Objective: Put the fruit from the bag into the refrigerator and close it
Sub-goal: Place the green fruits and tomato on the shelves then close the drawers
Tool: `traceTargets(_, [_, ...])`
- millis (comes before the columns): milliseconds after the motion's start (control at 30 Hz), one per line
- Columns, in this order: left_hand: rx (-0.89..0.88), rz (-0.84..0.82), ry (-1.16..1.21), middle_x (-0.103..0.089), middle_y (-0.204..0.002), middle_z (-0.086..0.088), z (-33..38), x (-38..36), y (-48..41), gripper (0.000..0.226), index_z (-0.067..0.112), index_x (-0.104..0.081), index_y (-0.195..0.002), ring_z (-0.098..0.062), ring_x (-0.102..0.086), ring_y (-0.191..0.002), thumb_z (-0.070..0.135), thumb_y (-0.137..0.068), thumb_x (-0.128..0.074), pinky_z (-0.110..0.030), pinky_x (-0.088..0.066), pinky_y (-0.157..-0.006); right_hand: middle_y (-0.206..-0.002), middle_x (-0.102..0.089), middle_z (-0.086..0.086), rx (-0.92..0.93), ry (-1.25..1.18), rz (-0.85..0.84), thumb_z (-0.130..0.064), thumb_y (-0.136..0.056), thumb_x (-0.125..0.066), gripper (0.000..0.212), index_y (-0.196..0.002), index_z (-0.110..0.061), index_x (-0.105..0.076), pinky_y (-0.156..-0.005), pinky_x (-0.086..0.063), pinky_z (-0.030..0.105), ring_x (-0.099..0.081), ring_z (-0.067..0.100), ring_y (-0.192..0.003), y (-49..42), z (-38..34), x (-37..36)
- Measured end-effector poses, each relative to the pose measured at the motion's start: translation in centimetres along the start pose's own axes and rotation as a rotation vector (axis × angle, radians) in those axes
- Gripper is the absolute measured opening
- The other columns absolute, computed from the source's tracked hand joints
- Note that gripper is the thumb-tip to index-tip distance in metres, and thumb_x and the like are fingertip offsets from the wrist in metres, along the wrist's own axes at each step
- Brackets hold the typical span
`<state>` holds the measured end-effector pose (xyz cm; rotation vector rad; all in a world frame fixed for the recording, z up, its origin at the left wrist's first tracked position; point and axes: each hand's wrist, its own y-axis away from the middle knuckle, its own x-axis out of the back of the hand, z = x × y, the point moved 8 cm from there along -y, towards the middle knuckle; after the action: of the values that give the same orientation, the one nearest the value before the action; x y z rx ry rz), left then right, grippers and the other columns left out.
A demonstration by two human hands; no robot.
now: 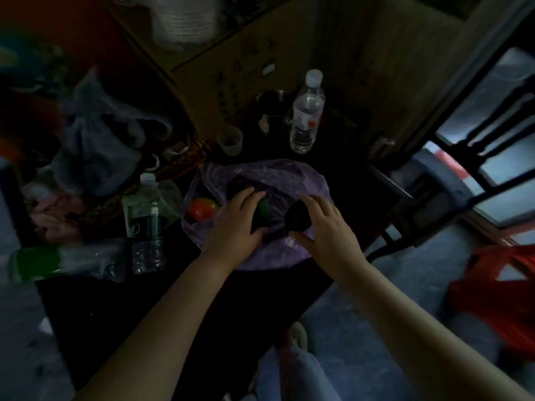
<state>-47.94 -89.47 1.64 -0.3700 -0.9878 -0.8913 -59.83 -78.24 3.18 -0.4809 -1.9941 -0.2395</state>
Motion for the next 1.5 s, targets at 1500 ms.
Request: traceTargets(1500, [-1.528, -0.250, 0.205, -0.045, -0.136, 0.007, 45.8, 5.5, 57.5, 0.066, 0.024, -0.044, -0.136, -0.010, -0.044, -0.123, 0.032, -0.078, -0.074, -0.026, -0.039, -0.101, -0.138, -0.041, -0.004, -0.832, 0.521, 0.788, -0.049, -0.081, -0.063, 0.073, -0.142, -0.022, -0.033, -0.098, -0.038, 0.025, -0.045, 0.014, -0.121, 74.3, -23.4, 29.6])
